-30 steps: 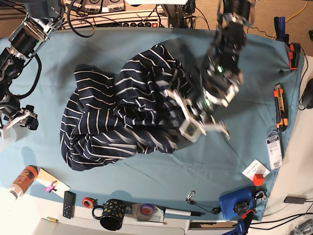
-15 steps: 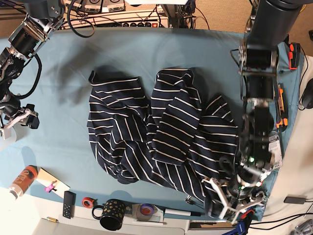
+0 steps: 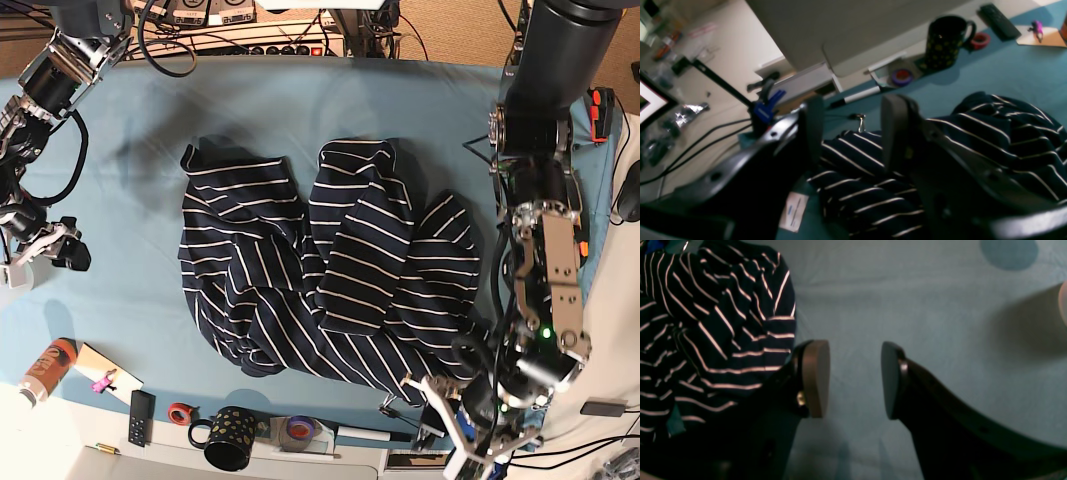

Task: Layout the t-shirt on the table in an organized manner, then fold the t-shirt properly
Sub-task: 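Pull the shirt fabric toward the table edge with the left gripper, then grasp the shirt hem corners with both grippers, then lift the shirt with both grippers and stretch it apart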

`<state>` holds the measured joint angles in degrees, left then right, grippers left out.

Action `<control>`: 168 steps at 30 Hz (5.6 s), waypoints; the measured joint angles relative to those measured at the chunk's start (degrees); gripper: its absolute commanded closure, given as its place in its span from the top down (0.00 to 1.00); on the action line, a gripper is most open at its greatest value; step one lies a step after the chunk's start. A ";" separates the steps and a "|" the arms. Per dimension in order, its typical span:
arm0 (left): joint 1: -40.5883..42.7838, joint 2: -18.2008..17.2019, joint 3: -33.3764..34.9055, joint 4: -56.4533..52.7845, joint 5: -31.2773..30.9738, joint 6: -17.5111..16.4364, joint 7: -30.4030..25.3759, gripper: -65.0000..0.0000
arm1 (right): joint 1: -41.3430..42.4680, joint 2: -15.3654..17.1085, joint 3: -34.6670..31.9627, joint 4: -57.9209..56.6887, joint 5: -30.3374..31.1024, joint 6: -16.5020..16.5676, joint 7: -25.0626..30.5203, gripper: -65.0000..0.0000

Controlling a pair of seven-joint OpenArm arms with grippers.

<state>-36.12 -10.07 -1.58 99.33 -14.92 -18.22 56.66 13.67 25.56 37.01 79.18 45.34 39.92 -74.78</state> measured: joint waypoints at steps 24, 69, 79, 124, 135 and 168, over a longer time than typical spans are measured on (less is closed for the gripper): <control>43.95 0.22 -21.73 24.46 -7.48 -2.40 1.79 0.40 | -11.56 -0.81 -14.60 0.20 16.76 0.00 -6.16 0.39; 61.99 0.37 -58.55 32.72 -19.23 -4.37 1.60 0.40 | -26.88 -1.95 -35.58 37.79 -24.61 0.07 5.16 0.39; 61.99 0.37 -58.53 32.72 -19.23 -4.37 1.60 0.40 | -26.84 -1.90 -43.67 37.68 -40.96 -5.92 12.31 0.39; 62.01 8.61 -22.18 32.13 -16.76 -13.05 -0.31 0.40 | -16.37 -2.08 -29.99 31.58 -48.04 -21.49 19.32 0.00; 61.99 8.28 -2.51 24.02 -7.19 -4.02 -3.69 0.44 | -16.37 -2.10 -19.37 31.58 -44.63 -17.68 19.32 0.00; 53.55 7.91 5.11 13.29 15.34 2.16 -10.01 0.00 | -16.37 -2.10 -19.37 31.56 -44.41 -17.66 20.31 0.00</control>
<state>17.43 -2.15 3.53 112.62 0.43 -16.05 46.65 -2.70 23.46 17.65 110.74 0.93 22.26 -54.48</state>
